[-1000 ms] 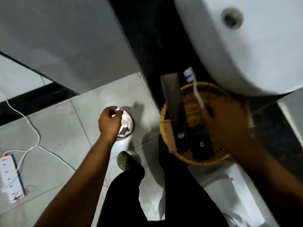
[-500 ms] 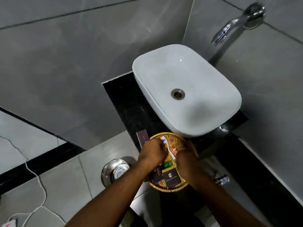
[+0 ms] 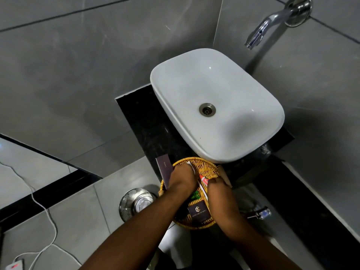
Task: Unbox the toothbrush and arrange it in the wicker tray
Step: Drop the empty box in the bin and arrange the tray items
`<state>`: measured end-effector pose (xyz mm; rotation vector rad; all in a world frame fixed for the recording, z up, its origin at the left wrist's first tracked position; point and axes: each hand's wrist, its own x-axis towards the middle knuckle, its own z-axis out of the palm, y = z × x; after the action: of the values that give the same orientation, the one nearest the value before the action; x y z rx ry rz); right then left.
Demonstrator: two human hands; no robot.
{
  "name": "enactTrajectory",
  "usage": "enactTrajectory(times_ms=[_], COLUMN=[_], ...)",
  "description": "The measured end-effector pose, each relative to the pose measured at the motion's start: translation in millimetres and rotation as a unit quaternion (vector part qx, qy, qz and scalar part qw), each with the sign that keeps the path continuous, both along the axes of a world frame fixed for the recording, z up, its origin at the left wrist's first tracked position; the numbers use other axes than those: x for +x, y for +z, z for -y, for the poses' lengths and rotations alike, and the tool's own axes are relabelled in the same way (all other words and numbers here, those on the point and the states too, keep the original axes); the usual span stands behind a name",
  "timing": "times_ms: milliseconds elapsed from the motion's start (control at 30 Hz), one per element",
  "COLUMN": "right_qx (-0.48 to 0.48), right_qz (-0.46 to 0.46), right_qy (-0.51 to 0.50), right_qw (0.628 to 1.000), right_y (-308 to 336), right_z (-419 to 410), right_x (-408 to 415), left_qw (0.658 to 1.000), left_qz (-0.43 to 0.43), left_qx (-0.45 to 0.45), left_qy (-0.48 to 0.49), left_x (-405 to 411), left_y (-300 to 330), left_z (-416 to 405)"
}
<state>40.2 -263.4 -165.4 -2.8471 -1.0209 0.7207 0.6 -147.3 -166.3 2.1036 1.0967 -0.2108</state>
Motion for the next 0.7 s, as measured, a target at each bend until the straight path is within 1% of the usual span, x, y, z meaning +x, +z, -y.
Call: enactTrajectory(times_ms=[133,200,267,367,500,700], right_qx=[-0.017,-0.033,-0.040,-0.032,-0.015,-0.063], right_qz=[0.024,0.018,0.020,0.025,0.029,-0.006], right_qy=[0.018,0.018,0.020,0.018,0.028,0.053], right_qw=[0.999,0.999,0.999,0.999,0.999,0.997], right_y=[1.1,-2.0,-1.9,-1.5,-1.7,-10.9], right_z=[-0.9,6.0,5.8,3.4,5.2,4.3], right_x=[-4.9,-9.6,-11.2,-10.2,-17.1,-24.9], left_qw=[1.000,1.000,0.998,0.993,0.991,0.989], left_qz=[-0.011,-0.025,-0.035,-0.048,-0.057,-0.060], left_qx=[0.001,-0.015,-0.039,-0.080,-0.084,-0.089], left_qy=[0.000,0.005,0.030,0.069,0.085,0.105], left_x=[-5.2,-6.8,-8.1,-8.1,-9.0,-6.2], left_y=[-3.0,-3.5,-5.2,-6.0,-3.4,-3.3], left_z=[-0.4,5.0,3.9,5.0,3.4,-3.7])
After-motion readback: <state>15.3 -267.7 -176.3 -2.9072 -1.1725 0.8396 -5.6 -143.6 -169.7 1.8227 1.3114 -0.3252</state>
